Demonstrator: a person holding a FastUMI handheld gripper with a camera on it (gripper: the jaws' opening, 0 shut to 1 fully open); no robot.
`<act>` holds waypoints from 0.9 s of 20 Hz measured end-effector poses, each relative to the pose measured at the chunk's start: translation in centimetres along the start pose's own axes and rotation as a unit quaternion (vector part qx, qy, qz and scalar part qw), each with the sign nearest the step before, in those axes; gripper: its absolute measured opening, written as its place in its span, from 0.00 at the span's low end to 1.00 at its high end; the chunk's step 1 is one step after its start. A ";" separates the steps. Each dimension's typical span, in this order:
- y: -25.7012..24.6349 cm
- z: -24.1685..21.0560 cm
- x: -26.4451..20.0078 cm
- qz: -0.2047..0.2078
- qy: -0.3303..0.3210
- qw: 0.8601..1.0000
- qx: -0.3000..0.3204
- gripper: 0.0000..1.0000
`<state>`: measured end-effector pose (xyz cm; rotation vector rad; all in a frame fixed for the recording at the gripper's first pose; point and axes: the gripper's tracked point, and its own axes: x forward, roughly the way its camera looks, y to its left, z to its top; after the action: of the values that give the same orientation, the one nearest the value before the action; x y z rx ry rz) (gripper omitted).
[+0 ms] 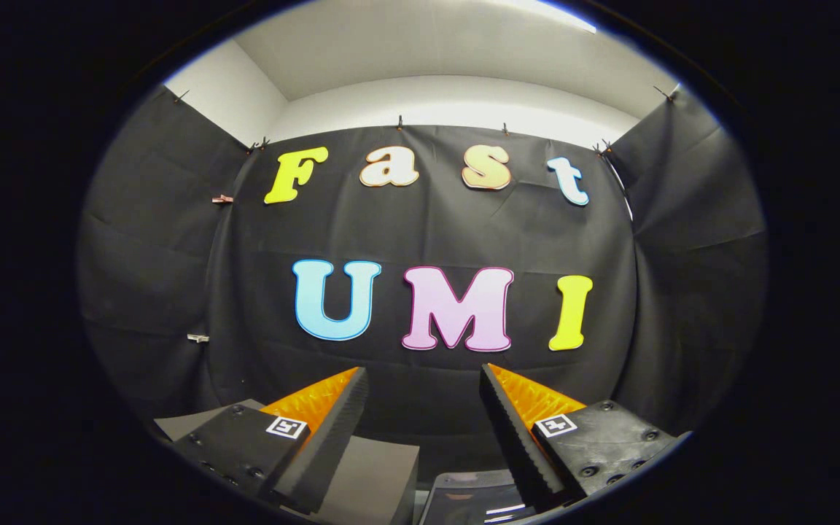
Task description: Put the clothes into the washing machine and then close the washing machine lid.
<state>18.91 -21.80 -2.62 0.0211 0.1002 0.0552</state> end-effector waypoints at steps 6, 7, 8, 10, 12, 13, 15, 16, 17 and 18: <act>0.1 -0.3 -0.1 0.005 0.005 1.000 -0.010 0.98; 0.1 -0.3 -0.2 0.006 0.005 1.000 -0.011 0.98; 0.2 -0.2 -0.3 0.007 0.004 1.000 -0.010 0.98; 0.5 0.0 -0.5 0.010 0.001 1.000 -0.012 0.98; 0.8 -0.1 -0.5 0.014 0.001 1.000 -0.011 0.98; 0.8 -0.1 -0.6 0.014 0.002 1.000 -0.012 0.98; 0.8 -0.2 -0.6 0.016 0.003 1.000 -0.011 0.98; 0.9 -0.2 -0.6 0.016 0.004 1.000 -0.010 0.97; 0.9 -0.2 -0.6 0.017 0.004 1.000 -0.011 0.97; 0.9 -0.2 -0.7 0.017 0.005 1.000 -0.012 0.98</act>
<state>18.18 -20.97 -2.77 -0.0008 0.1084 0.0905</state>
